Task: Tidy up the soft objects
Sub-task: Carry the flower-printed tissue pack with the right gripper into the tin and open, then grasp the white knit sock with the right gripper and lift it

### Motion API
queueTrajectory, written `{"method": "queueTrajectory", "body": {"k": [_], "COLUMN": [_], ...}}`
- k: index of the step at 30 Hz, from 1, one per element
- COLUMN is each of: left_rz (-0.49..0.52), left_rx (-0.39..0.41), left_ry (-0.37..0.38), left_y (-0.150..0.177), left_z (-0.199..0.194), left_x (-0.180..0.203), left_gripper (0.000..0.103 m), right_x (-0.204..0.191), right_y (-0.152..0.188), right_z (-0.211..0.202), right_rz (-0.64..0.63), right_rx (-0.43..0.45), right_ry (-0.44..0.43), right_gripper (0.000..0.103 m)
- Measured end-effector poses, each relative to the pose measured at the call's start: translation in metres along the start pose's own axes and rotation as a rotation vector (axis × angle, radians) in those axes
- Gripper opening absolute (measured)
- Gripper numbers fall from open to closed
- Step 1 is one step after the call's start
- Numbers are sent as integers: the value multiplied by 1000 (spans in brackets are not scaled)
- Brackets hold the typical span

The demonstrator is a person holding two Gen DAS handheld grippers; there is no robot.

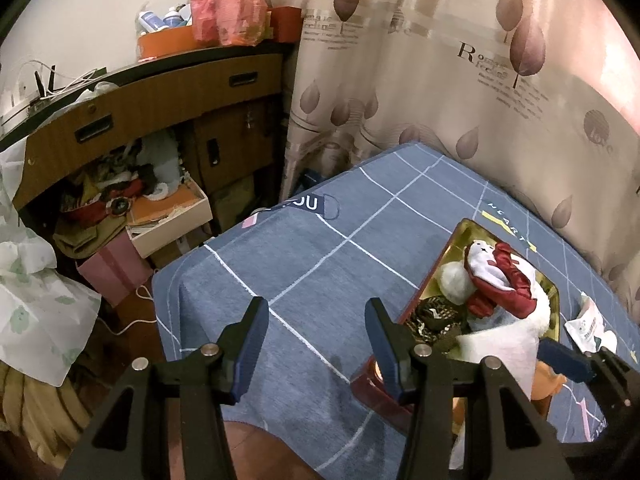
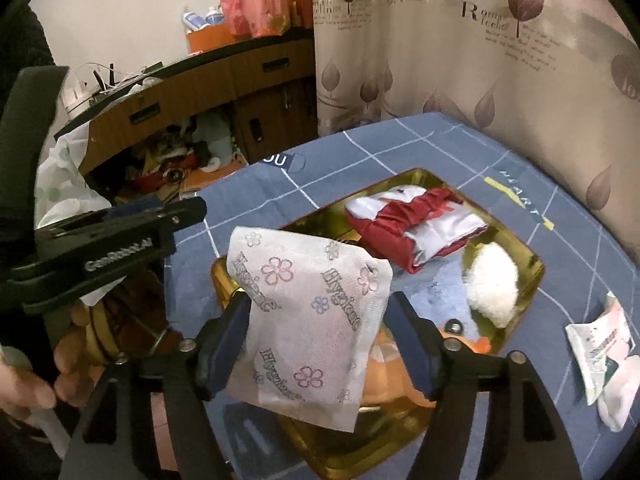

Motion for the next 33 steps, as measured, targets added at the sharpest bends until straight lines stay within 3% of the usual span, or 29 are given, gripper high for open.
{"method": "queueTrajectory", "body": {"k": [12, 17, 33], "left_rz": [27, 36, 121], "left_rx": [6, 7, 29], "left_ry": [-2, -8, -45], "left_y": [2, 3, 8], "left_z": [-1, -2, -2], "left_x": [5, 6, 19], "left_gripper": [51, 51, 51], "right_x": [22, 52, 270], "right_y": [1, 13, 102], "right_z": [-31, -49, -95], "right_rz": [37, 87, 482], "right_rx": [46, 63, 29], "right_ry": [42, 89, 459], "right_gripper": [72, 73, 75]}}
Point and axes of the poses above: each gripper's, at about its wrist camera, not at the fingertips, and z roughly the way its jaws point, x to its right, y to its underside, the point moved 5 cm from there along z, roughly the way its jaws point, and after that the axes turned 3 degrees about y, right-handed, at the moved point
